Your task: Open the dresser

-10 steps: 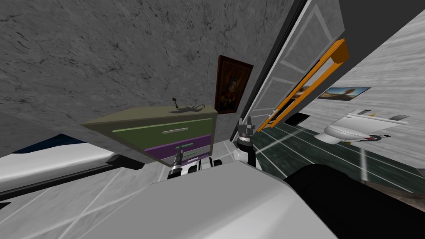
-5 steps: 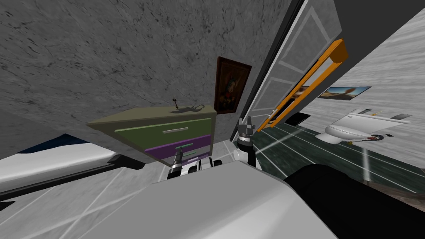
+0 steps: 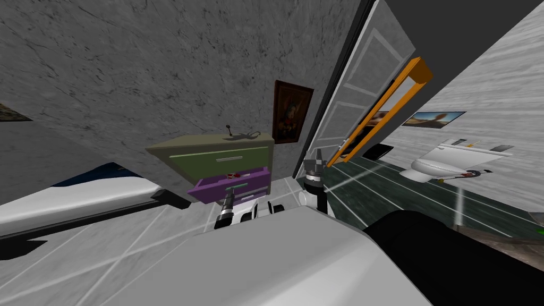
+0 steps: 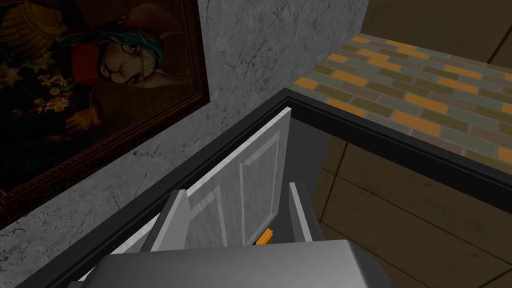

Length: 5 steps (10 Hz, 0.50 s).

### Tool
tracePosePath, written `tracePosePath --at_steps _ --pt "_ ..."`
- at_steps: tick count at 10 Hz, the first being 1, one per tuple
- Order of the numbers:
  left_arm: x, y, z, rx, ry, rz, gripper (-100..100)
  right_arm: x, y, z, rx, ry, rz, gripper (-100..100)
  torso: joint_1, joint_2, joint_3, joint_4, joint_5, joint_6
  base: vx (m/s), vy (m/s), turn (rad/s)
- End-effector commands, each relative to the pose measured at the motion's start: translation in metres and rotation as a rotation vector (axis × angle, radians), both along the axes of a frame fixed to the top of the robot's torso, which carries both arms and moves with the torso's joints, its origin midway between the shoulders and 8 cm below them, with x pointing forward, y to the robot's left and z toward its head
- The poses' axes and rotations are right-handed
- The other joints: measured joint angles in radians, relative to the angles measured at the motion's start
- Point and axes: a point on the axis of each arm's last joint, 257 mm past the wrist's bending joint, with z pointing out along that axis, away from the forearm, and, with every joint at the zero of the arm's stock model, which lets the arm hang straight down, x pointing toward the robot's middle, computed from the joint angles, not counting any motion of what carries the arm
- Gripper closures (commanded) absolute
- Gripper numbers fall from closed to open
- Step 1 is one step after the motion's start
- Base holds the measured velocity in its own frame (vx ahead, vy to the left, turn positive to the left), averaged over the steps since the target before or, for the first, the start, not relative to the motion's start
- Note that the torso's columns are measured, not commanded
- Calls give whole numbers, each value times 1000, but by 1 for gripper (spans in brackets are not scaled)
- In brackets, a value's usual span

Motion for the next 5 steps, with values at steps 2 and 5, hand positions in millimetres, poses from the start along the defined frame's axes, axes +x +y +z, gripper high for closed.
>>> tracePosePath --at_steps 2,5 --pt "-5 -1 -4 2 13 -4 100 0 0 0 0 0 0 0 -1 7 5 -1 1 -1 -190 -23 22" --pt "26 -2 17 1 -6 -14 -100 0 0 0 0 0 0 0 -1 0 0 0 0 2 -74 -11 21"
